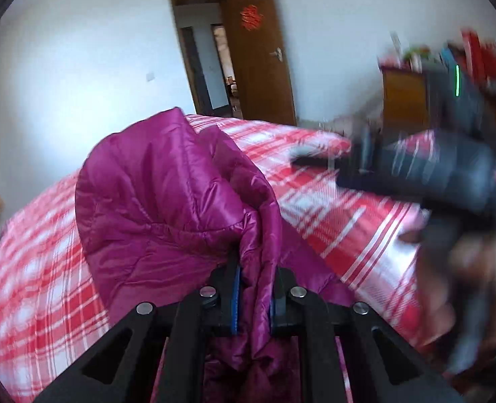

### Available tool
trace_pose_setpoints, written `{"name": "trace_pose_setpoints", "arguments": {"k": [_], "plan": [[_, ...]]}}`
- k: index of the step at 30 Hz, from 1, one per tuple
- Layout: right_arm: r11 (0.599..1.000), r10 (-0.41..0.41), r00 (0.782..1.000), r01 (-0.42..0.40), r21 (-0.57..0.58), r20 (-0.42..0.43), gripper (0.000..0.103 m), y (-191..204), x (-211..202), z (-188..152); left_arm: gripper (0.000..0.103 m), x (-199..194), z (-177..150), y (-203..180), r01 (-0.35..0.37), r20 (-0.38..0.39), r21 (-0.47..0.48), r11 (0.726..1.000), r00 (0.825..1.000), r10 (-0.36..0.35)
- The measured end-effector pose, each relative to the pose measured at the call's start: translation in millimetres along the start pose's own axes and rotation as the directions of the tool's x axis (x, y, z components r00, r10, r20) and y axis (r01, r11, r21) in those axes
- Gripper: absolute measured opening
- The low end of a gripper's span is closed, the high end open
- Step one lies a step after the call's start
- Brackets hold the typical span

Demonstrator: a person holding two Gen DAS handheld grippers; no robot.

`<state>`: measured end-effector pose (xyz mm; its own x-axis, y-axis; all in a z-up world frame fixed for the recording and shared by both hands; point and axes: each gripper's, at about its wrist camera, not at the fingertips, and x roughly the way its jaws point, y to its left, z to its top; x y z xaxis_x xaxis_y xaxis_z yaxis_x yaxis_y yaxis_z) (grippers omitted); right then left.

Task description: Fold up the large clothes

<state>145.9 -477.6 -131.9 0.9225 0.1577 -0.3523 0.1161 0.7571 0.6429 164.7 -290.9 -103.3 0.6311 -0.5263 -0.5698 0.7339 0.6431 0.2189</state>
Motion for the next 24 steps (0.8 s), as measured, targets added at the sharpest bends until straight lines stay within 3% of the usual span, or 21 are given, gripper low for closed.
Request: {"name": "trace_pose_setpoints", "arguments": {"k": [4, 9, 11, 14, 15, 17, 18, 19, 21, 24], "plan": [[0.987, 0.155, 0.985, -0.157, -0.027, -0.074, 0.085, 2, -8, 33, 0.017, 22, -16, -27, -0.071, 0.009, 0.122, 0.99, 0.997, 0.07], [0.964, 0.237, 0.939, -0.259, -0.058, -0.251, 0.081, 21, 13, 43, 0.02, 30, -30, -41, -0.113, 0.042, 0.177, 0.978, 0.993, 0.108], [0.956, 0.27, 0.903, -0.292, -0.017, -0.334, 0.072, 27, 34, 41, 0.02, 30, -29, -51, -0.122, 0.049, 0.189, 0.974, 0.992, 0.115], [0.967, 0.21, 0.885, -0.251, -0.046, -0.415, 0.047, 34, 60, 35, 0.023, 17, -27, -52, -0.116, 0.043, 0.179, 0.977, 0.993, 0.11], [0.973, 0.161, 0.891, -0.215, -0.083, -0.425, 0.03, 37, 63, 31, 0.023, 8, -27, -50, -0.102, 0.042, 0.164, 0.981, 0.994, 0.097], [0.982, 0.063, 0.906, -0.131, -0.138, -0.418, 0.025, 37, 67, 25, 0.025, -15, -26, -44, -0.067, 0.064, 0.128, 0.99, 0.996, 0.059], [0.986, 0.052, 0.912, -0.112, -0.126, -0.408, 0.023, 31, 66, 25, 0.036, -28, -27, -40, -0.045, 0.079, 0.108, 0.993, 0.996, 0.037], [0.988, 0.049, 0.914, -0.105, -0.116, -0.403, 0.023, 25, 64, 24, 0.058, -39, -27, -36, -0.035, 0.097, 0.091, 0.995, 0.995, 0.026], [0.99, 0.003, 0.921, -0.056, -0.126, -0.389, 0.023, 13, 64, 22, 0.086, -69, -30, -24, -0.044, 0.173, 0.042, 0.998, 0.984, 0.036], [0.99, -0.033, 0.923, -0.023, -0.142, -0.383, 0.023, 5, 64, 17, 0.089, -87, -33, -7, -0.084, 0.245, 0.007, 0.996, 0.966, 0.08]]}}
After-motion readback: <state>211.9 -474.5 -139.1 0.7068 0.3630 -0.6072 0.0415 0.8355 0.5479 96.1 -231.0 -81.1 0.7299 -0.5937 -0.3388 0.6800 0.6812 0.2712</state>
